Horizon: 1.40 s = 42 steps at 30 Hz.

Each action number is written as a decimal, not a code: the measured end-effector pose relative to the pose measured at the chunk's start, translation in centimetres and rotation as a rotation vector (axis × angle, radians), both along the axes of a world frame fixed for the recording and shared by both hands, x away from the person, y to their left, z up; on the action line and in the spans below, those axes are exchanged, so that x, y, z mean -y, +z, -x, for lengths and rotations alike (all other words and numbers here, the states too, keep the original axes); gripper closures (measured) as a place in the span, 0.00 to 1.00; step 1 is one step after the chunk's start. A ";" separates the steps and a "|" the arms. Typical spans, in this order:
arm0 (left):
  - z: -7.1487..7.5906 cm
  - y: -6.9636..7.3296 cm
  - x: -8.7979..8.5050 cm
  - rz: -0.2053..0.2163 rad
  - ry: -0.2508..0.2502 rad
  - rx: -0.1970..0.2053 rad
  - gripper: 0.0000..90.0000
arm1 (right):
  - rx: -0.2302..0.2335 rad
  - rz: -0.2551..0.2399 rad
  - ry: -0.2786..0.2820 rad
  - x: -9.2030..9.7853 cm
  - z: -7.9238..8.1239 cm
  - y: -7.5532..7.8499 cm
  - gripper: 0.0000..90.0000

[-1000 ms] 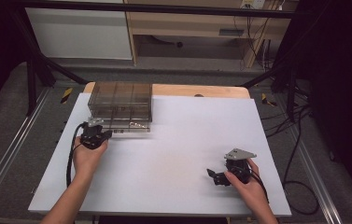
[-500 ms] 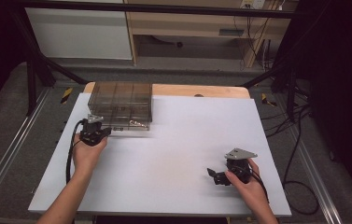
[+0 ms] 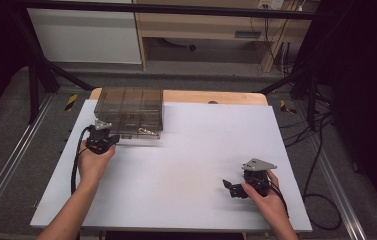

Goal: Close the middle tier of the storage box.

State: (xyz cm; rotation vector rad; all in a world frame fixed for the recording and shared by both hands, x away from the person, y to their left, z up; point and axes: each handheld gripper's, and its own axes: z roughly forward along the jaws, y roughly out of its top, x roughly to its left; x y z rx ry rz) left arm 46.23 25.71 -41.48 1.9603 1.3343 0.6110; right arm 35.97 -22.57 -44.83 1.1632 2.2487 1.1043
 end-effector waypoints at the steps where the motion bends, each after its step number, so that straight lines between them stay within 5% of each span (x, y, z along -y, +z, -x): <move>1: 0.0 0.0 0.0 -0.003 0.000 0.000 1.00 | 0.000 -0.001 -0.001 0.0 0.0 0.0 0.03; 42: -1.6 -0.8 0.3 -0.010 -0.006 -0.020 1.00 | -0.002 0.009 0.020 -0.1 0.1 0.0 0.03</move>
